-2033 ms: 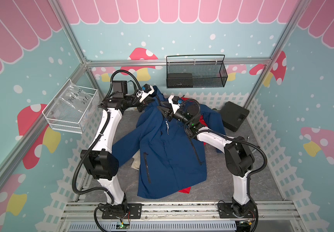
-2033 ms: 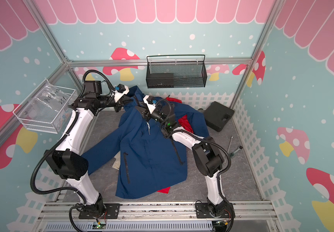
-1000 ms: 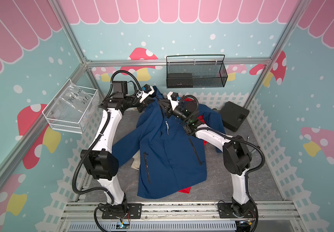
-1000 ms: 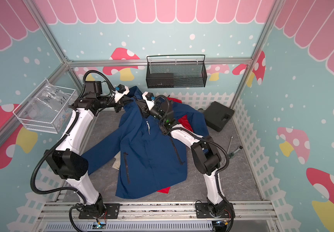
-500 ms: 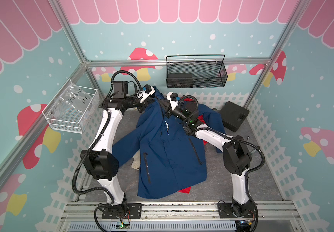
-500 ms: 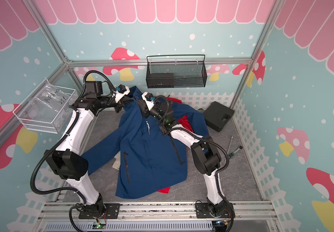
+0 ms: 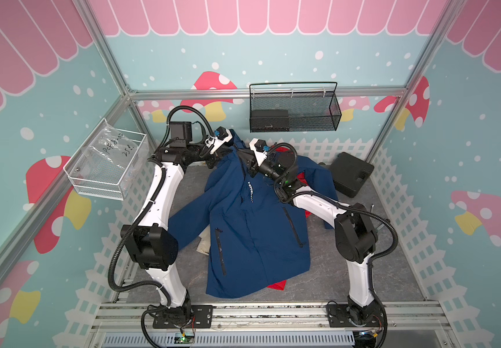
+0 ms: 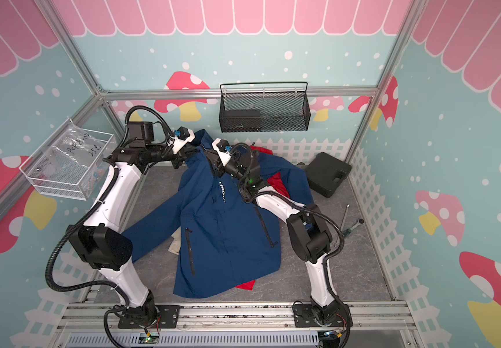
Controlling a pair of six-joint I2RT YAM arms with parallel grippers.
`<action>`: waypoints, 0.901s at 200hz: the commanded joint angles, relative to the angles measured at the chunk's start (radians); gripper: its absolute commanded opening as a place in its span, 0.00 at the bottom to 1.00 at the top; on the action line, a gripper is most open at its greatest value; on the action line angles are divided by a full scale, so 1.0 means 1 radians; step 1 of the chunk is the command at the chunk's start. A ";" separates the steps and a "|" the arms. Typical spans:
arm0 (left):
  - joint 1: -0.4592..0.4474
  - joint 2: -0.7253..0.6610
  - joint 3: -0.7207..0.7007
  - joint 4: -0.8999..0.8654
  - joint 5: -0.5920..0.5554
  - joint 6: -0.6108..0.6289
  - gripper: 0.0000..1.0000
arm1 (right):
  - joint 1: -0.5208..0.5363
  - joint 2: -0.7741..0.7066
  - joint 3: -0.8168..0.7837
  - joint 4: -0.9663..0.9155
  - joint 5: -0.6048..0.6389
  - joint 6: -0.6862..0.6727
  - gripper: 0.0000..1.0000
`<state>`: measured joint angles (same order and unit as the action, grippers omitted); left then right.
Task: Unzip the jacket
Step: Unzip the zipper on the jacket.
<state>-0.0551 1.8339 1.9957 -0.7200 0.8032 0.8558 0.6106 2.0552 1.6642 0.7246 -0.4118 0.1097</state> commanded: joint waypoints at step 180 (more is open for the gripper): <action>-0.004 -0.040 -0.008 0.019 0.007 0.017 0.00 | -0.023 -0.029 0.017 0.056 -0.040 0.101 0.05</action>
<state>-0.0559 1.8339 1.9934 -0.7193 0.7963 0.8558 0.5934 2.0552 1.6650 0.7448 -0.4408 0.2077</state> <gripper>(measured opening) 0.047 0.070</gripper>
